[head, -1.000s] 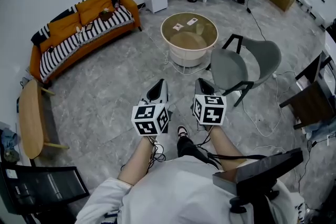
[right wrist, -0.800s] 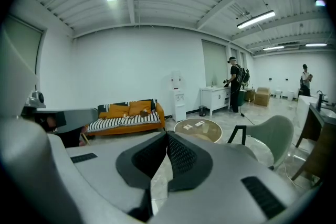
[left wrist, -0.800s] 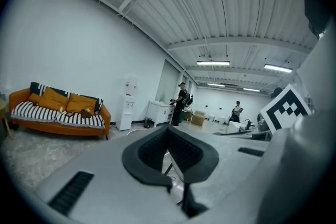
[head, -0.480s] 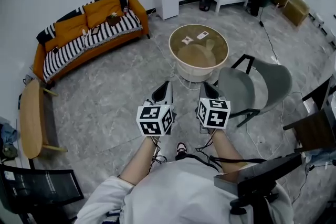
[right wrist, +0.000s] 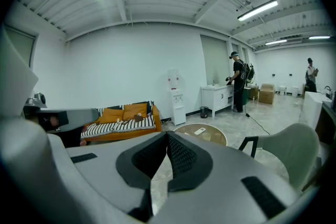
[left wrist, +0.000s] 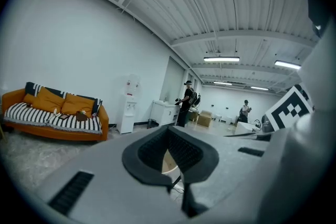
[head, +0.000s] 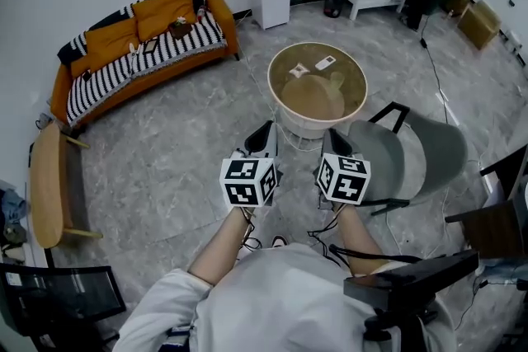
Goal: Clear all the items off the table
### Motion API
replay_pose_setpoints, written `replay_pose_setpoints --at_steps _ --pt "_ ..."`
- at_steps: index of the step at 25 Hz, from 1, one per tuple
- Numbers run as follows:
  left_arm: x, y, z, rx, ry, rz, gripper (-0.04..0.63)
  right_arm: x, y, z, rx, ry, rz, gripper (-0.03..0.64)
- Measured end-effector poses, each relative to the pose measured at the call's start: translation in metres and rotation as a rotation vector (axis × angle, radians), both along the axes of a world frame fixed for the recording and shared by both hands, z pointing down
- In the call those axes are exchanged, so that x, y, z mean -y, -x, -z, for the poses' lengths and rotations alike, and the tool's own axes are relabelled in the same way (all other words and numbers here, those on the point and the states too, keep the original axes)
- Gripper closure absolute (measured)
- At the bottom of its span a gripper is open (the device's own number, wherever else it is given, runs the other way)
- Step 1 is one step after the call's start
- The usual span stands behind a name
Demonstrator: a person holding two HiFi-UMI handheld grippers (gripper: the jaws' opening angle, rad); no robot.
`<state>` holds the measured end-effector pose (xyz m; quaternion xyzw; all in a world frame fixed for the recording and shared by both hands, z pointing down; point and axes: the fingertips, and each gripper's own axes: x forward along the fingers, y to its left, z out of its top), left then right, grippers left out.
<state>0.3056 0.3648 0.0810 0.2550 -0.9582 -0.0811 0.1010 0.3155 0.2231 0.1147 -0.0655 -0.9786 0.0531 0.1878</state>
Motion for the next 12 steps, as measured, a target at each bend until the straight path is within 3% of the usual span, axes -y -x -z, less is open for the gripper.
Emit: replay_pose_setpoints --at_steps 12 --pt "0.039 0.060 -0.014 -0.027 0.051 -0.035 0.588 0.053 0.059 -0.020 -0.037 0.060 -0.071 0.592"
